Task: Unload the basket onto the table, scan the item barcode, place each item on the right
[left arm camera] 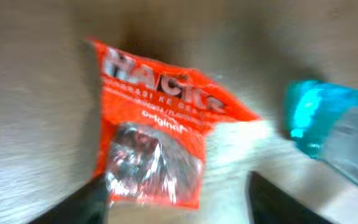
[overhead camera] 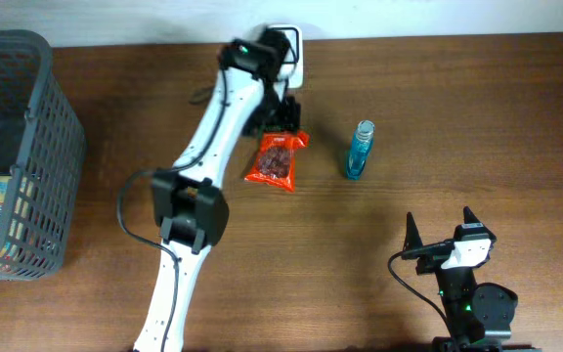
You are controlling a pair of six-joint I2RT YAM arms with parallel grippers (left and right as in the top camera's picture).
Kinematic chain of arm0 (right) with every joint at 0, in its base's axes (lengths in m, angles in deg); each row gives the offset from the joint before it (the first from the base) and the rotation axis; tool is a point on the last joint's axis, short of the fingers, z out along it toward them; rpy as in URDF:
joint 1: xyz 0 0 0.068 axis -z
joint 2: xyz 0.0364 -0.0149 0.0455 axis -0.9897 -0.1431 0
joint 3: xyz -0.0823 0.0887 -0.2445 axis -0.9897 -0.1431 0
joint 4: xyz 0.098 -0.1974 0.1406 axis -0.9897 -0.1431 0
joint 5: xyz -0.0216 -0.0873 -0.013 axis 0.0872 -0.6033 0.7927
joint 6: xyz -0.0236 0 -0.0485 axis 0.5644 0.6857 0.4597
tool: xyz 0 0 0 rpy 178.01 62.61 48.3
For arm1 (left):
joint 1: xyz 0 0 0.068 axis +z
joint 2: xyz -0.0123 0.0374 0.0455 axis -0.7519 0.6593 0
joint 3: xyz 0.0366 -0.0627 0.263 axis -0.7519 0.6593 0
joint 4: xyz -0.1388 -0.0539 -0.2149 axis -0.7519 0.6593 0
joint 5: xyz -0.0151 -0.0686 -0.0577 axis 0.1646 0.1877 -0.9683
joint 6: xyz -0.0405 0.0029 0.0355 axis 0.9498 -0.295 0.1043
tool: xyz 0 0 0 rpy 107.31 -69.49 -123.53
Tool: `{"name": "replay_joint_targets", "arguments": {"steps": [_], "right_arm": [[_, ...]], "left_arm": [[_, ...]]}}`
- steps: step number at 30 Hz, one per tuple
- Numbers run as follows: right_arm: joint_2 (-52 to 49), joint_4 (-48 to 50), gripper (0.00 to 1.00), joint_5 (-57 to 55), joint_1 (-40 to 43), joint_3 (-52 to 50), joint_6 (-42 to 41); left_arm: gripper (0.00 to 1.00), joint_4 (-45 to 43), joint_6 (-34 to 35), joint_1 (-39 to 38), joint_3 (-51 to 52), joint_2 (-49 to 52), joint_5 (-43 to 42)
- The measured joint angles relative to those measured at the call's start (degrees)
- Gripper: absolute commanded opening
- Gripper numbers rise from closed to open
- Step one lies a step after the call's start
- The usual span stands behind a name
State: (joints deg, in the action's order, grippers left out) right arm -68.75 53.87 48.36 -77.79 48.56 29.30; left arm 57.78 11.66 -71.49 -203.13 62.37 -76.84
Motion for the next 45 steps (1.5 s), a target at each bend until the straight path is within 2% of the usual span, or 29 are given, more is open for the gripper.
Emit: {"name": "replay_joint_targets", "arguments": {"steps": [1,2,3,5,7,14,21,28,31,34,38,41,45], "right_arm": [[0.0,0.0,0.98,0.0,0.0,0.0,0.0],[0.0,0.0,0.98,0.0,0.0,0.0,0.0],[0.0,0.0,0.98,0.0,0.0,0.0,0.0],[0.0,0.0,0.98,0.0,0.0,0.0,0.1],[0.0,0.0,0.98,0.0,0.0,0.0,0.0],[0.0,0.0,0.98,0.0,0.0,0.0,0.0],[0.0,0.0,0.98,0.0,0.0,0.0,0.0],[0.0,0.0,0.98,0.0,0.0,0.0,0.0],[0.0,0.0,0.98,0.0,0.0,0.0,0.1],[0.0,0.0,0.98,0.0,0.0,0.0,0.0],[0.0,0.0,0.98,0.0,0.0,0.0,0.0],[0.0,0.0,0.98,0.0,0.0,0.0,0.0],[0.0,0.0,0.98,0.0,0.0,0.0,0.0]], "left_arm": [[0.1,2.0,0.0,0.8,-5.5,0.1,0.0],[0.01,4.1,0.3,1.6,-10.8,0.1,0.1],[0.0,5.3,0.4,2.4,-14.6,-0.2,0.3],[0.0,7.8,0.3,3.7,-19.7,-0.9,1.9],[0.0,8.5,0.3,4.1,-20.3,-1.5,3.4],[0.0,7.6,0.3,0.0,-10.3,1.7,4.8],[0.0,-3.5,0.3,-3.9,0.5,7.1,4.5],[0.0,-11.1,0.3,-3.8,1.9,7.0,4.1],[0.0,-7.8,0.3,-3.5,-0.2,7.3,4.1],[0.0,-1.6,1.4,-1.9,-8.4,7.8,4.1],[0.0,1.8,3.7,0.4,-16.9,7.5,3.8],[0.0,2.2,4.3,0.6,-16.7,7.1,1.9],[0.0,2.6,4.7,-1.7,-9.6,7.1,0.4]]}}
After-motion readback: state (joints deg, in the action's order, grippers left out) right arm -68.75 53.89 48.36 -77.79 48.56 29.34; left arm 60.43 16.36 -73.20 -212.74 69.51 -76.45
